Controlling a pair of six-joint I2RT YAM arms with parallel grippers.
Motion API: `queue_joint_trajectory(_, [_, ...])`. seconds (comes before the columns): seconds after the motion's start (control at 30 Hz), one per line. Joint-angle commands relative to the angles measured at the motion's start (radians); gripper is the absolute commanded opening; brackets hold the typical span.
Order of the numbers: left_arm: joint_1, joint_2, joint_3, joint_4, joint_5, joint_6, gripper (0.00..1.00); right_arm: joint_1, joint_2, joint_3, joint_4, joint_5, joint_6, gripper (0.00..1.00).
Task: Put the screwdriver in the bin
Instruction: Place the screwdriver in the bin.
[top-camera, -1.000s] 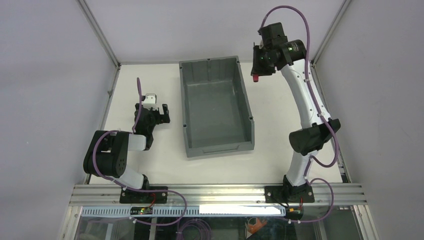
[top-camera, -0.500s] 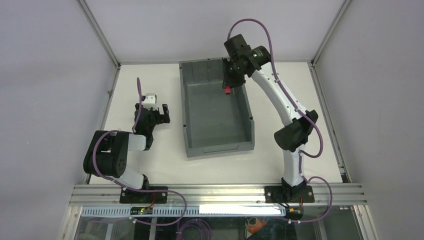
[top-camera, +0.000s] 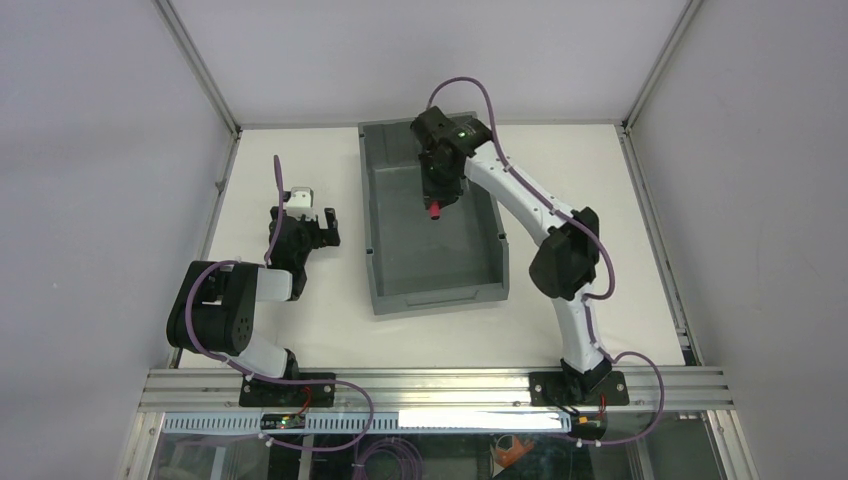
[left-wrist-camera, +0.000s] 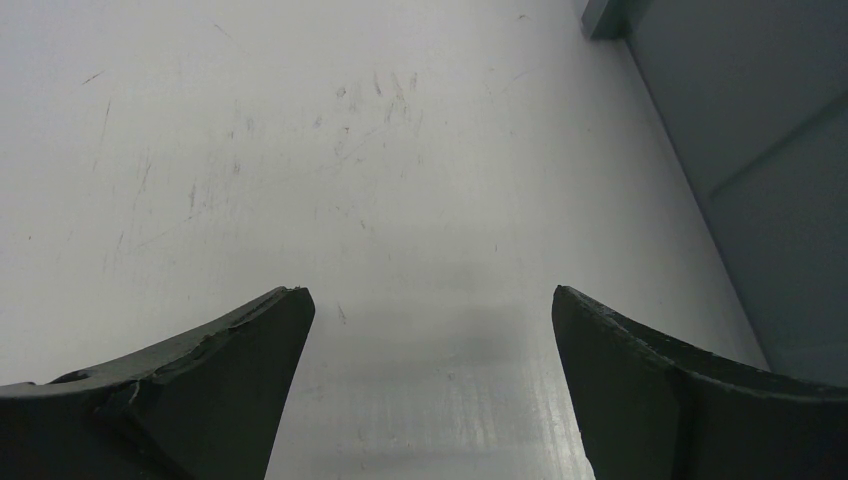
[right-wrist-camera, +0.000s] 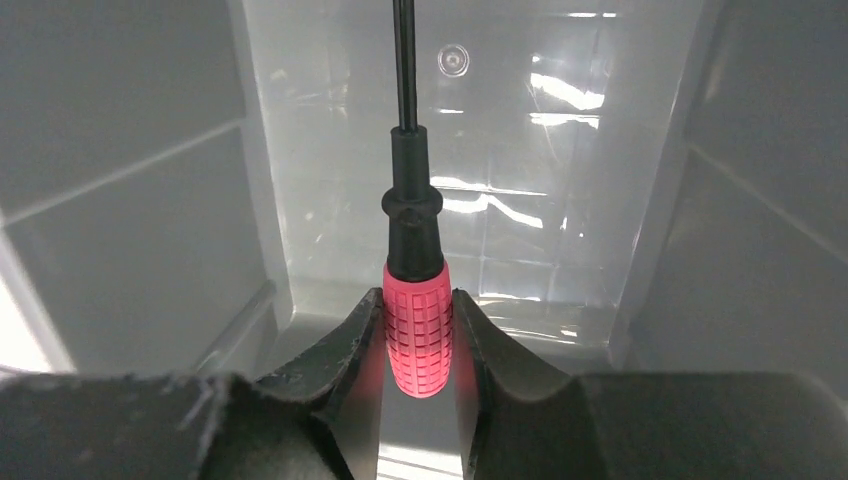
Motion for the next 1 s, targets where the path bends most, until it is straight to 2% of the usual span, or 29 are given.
queue_joint_trajectory(0.0, [0.011,-0.032,-0.006,0.027,0.015,-0.007,0.99,0.017,0.033,-0.018,0.059,0.046,0.042,0.0])
queue_joint_trajectory(0.4, [0.011,-0.032,-0.006,0.028,0.015,-0.008,0.99,0.016,0.201,-0.052,0.123,0.065,0.069,0.0])
queue_joint_trajectory(0.8, [0.011,-0.032,-0.006,0.028,0.016,-0.008,0.99,-0.004,0.287,-0.078,0.178,0.057,0.082,0.0])
queue_joint_trajectory(0.97, [0.011,-0.032,-0.006,0.028,0.015,-0.007,0.99,-0.012,0.302,-0.095,0.186,0.052,0.087,0.06])
